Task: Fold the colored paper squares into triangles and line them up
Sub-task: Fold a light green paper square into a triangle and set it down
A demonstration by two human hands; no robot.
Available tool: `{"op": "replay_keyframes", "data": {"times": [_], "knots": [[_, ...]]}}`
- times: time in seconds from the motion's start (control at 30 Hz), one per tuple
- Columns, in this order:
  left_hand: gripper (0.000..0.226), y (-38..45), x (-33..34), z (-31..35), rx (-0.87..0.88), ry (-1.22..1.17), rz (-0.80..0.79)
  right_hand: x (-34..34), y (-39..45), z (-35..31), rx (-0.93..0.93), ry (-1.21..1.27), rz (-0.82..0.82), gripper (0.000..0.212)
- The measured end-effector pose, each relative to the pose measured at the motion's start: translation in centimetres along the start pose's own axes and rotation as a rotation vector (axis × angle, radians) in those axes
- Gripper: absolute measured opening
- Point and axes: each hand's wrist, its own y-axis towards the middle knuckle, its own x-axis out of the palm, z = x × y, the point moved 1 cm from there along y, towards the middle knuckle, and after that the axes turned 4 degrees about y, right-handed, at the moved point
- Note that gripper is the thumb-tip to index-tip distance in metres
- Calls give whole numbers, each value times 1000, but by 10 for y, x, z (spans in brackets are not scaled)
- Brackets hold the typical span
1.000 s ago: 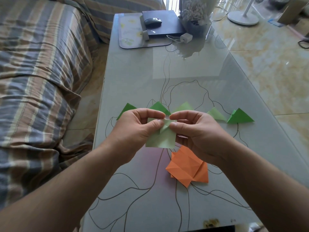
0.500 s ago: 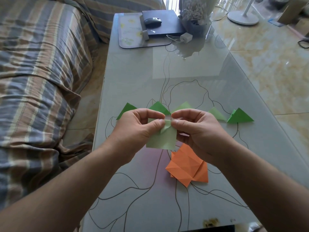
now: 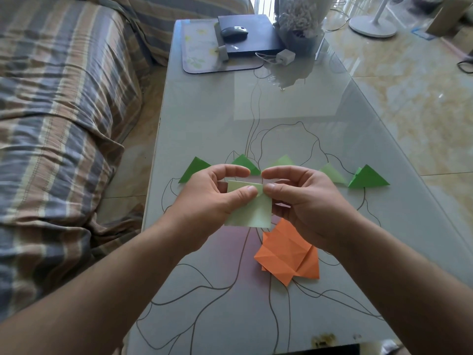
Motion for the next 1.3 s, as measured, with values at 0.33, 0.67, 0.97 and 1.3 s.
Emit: {"op": "replay_keyframes", "data": {"times": [0.33, 0.67, 0.97, 1.3], "knots": [[38, 0, 1, 0, -2, 12, 14, 1, -1, 0, -5, -50, -13, 24], [59, -1, 1, 1, 23, 59, 5, 1, 0, 4, -2, -162, 2, 33], [48, -2, 1, 0, 37, 91, -10, 1, 0, 3, -38, -227, 7, 32], [48, -2, 1, 2, 44, 155, 1, 1, -2, 2, -41, -329, -7, 33]]}}
